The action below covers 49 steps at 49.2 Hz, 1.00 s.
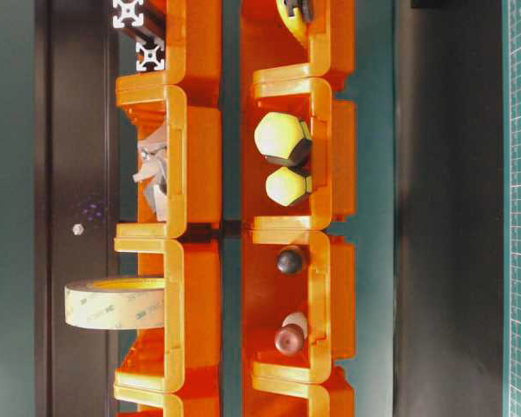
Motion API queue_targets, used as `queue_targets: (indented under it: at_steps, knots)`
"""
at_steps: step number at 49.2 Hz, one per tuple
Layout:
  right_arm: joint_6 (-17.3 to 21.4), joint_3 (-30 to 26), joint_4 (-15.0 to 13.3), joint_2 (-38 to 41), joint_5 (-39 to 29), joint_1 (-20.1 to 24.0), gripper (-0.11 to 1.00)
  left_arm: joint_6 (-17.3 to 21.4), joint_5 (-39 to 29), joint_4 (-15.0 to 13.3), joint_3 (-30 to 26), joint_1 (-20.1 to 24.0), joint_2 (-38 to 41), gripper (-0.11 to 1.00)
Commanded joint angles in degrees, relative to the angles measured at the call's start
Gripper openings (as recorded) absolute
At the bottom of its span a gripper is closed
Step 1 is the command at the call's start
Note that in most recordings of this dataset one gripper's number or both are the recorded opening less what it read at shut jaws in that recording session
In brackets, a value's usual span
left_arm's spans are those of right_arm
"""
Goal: Pick frame from container rack with right arm.
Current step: 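Move the right gripper from rest toward the orange rack's right side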
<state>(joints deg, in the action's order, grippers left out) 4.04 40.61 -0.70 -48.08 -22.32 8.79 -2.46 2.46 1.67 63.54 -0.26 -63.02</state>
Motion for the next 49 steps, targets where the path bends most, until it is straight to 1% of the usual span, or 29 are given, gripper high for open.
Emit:
queue_targets:
  at_steps: [1, 3, 7, 12, 16, 20, 24, 29, 32, 37, 43, 47, 49]
  knots:
    - [0.09, -9.32, -2.37, 5.27, -10.63, 2.02, 0.00, -0.26, -0.18, 0.18, -1.76, -0.18, 0.44, 0.00]
    - [0.09, -11.87, -4.04, 7.47, -14.06, 3.08, 0.00, -0.26, -0.18, 0.18, -1.76, -0.18, 0.53, 0.00]
    - [0.09, -16.70, -8.61, 11.51, -20.74, 5.19, 0.00, -0.26, -0.18, 0.18, -1.67, -0.18, 0.70, 0.00]
    - [1.05, -21.80, -16.08, 15.82, -28.56, 8.09, 0.00, -0.26, -0.26, 0.18, -1.67, -0.18, 0.88, 0.00]
    - [3.60, -23.99, -21.71, 18.19, -33.66, 10.02, 0.00, -0.26, -0.26, 0.18, -1.67, -0.26, 0.88, 0.00]
    - [6.77, -24.70, -28.74, 20.39, -38.58, 12.13, 0.00, -0.26, -0.26, 0.18, -1.67, -0.26, 0.88, 0.00]
    - [9.49, -24.52, -36.91, 22.59, -42.45, 14.94, 0.00, -0.26, -0.35, 0.18, -1.67, -0.26, 0.88, 0.00]
    - [11.87, -23.29, -47.02, 25.40, -46.58, 18.98, 0.00, -0.26, -0.70, 0.18, -1.58, -0.26, 0.88, 0.00]
    - [12.48, -22.59, -52.12, 27.33, -48.96, 21.45, 0.00, -0.26, -1.05, 0.18, -1.58, -0.26, 0.88, 0.00]
    - [12.92, -22.24, -58.71, 31.03, -54.32, 24.43, 0.00, -0.26, -1.93, 0.18, -1.58, -0.26, 0.88, 0.00]
    - [12.66, -22.41, -66.27, 35.24, -62.49, 26.19, 0.00, -0.26, -2.64, 0.18, -1.49, -0.26, 0.88, 0.00]
    - [11.87, -22.24, -69.70, 37.27, -66.27, 26.89, 0.00, -0.26, -3.16, 0.18, -1.49, -0.26, 0.88, 0.00]
    - [11.87, -22.15, -70.58, 37.97, -67.50, 27.25, 0.00, -0.18, -3.34, 0.18, -1.49, -0.18, 0.88, 0.00]
